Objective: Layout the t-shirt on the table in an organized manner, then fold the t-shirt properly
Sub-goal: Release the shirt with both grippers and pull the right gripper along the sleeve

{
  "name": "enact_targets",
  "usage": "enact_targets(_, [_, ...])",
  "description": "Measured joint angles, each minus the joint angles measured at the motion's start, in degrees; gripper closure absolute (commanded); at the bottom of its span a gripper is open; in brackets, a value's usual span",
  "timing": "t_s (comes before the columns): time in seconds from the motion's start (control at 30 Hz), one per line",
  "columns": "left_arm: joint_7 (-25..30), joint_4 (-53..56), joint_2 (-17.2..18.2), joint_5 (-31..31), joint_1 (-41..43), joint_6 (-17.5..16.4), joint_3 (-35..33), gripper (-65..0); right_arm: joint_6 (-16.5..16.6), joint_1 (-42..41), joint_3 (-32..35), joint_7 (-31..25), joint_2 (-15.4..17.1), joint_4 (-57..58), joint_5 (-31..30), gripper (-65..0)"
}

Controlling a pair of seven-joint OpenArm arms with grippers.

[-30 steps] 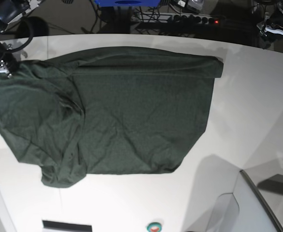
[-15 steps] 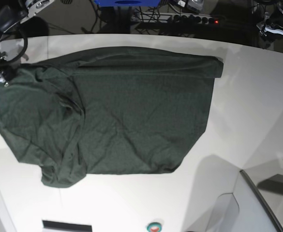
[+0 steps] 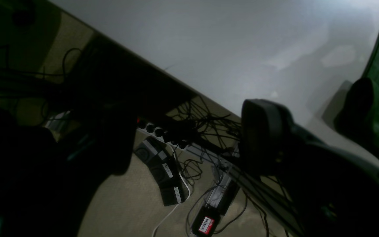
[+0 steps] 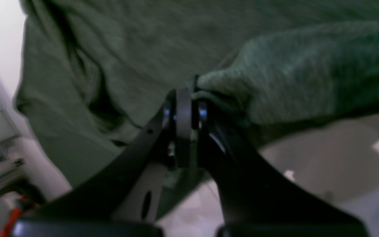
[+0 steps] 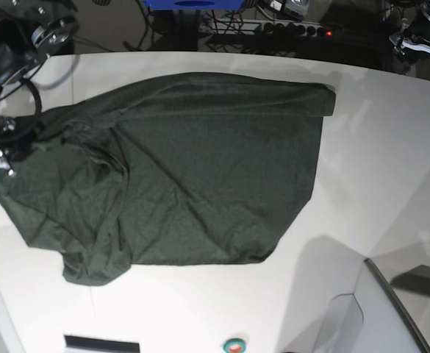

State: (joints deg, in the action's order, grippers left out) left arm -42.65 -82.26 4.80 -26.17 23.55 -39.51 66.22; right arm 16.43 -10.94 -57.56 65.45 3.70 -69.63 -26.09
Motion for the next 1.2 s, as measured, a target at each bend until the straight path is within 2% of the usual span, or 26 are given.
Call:
enact_targets(0.07, [0.02, 0.0, 0.0, -0.02, -0.02, 0.0, -0.04, -47.7, -3.52, -0.63, 0.31, -2.99, 0.22, 2.97, -0.39, -0.9])
enact_targets(0.13, [0.02, 0.0, 0.02, -0.04, 0.0, 0.0, -0.04, -47.7, -5.42, -0.66, 0.31, -4.0, 0.37, 4.63, 0.09, -8.0])
enact_targets(0.23, [0.02, 0.0, 0.13, -0.02, 0.13, 0.0, -0.04, -47.7, -5.53, -0.83, 0.31, -4.46, 1.18, 5.62, 0.46, -24.0])
enact_targets(0.27, [0.02, 0.0, 0.13, -0.02, 0.15, 0.0, -0.04, -47.7, -5.53, -0.92, 0.31, -4.61, 1.36, 5.2, 0.33, -27.3])
enact_targets(0.3, [0.0, 0.0, 0.13, -0.02, 0.15, 0.0, -0.04, -47.7, -5.53, -1.07, 0.31, -4.7, 1.36, 4.24, 0.39, -27.6])
enact_targets(0.47, [0.02, 0.0, 0.15, -0.04, 0.15, 0.0, -0.04, -47.7, -5.53, 1.81, 0.11, -5.05, 2.49, -5.07, -0.39, -23.3])
enact_targets(0.57, [0.02, 0.0, 0.15, -0.04, 0.13, 0.0, -0.04, -47.7, -5.53, 3.78, -0.15, -6.16, 2.95, -6.14, 0.11, -21.2])
enact_targets(0.77, [0.0, 0.0, 0.15, -0.02, 0.11, 0.0, -0.04, -47.7, -5.53, 4.17, 0.52, -11.32, 2.64, -2.43, -0.42, -5.7])
enact_targets(0.83, [-0.02, 0.0, 0.15, -0.02, 0.13, 0.0, -0.04, -47.7, -5.53, 4.15, 0.76, -11.76, 3.3, -0.92, -0.28, -5.6])
enact_targets(0.97, [0.02, 0.0, 0.17, -0.02, 0.13, 0.0, -0.04, -47.7, -5.57, 3.41, 7.63, -16.02, 5.7, 3.37, 0.07, -5.1])
enact_targets(1.03, [-0.02, 0.0, 0.13, -0.02, 0.15, 0.0, -0.04, -47.7, -5.62, 2.75, 9.2, -17.68, 5.73, 5.14, -0.79, -5.0])
enact_targets(1.2, [0.0, 0.04, 0.17, -0.02, 0.31, 0.0, -0.04, -47.7, -6.19, 7.02, 7.3, -17.68, 5.75, 5.4, -0.02, -5.0])
